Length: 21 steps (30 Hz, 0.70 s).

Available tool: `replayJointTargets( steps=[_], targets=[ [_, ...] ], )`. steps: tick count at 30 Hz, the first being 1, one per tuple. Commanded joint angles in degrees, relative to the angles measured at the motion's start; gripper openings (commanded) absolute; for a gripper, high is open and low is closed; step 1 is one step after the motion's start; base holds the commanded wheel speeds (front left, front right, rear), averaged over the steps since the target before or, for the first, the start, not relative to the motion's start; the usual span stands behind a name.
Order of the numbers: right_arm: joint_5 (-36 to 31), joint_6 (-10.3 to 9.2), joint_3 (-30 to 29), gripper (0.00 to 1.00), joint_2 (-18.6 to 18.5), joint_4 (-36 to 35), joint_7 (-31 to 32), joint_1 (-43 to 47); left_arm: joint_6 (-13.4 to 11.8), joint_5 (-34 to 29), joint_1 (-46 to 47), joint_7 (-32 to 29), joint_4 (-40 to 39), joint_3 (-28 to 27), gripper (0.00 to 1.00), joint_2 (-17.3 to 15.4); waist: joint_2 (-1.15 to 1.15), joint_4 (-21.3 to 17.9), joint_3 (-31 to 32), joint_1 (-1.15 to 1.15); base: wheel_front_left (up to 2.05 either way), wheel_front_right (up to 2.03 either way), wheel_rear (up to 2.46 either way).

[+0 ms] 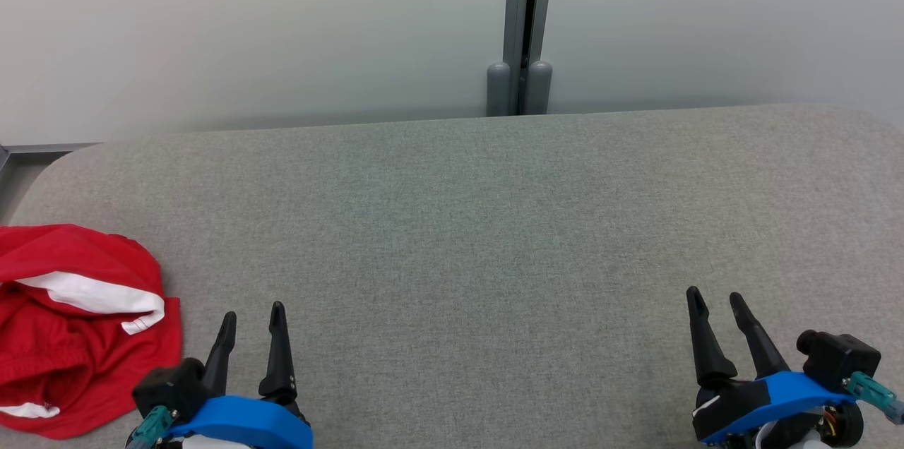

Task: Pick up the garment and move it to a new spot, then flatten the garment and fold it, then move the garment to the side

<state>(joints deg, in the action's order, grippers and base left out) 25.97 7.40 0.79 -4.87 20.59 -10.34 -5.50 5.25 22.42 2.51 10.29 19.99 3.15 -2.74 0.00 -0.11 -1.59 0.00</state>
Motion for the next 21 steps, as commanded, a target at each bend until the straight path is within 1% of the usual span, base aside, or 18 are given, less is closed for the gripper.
replayJointTargets(
  steps=[1,21],
  targets=[
    [-1.81,0.12,-0.08,1.00,-0.13,-0.27,-0.57,0.04,-0.16,-1.78,0.12,0.63,-0.15,0.37,1.00,-0.15,0.00,0.06,-0.01,0.00,0.00,0.00,0.00],
    [-11.87,0.09,-0.70,1.00,0.77,1.75,-3.05,0.45,-0.70,-11.17,-0.71,3.10,1.43,1.38,1.00,-0.18,0.00,0.34,0.15,0.00,0.00,0.00,0.00]
  ],
)
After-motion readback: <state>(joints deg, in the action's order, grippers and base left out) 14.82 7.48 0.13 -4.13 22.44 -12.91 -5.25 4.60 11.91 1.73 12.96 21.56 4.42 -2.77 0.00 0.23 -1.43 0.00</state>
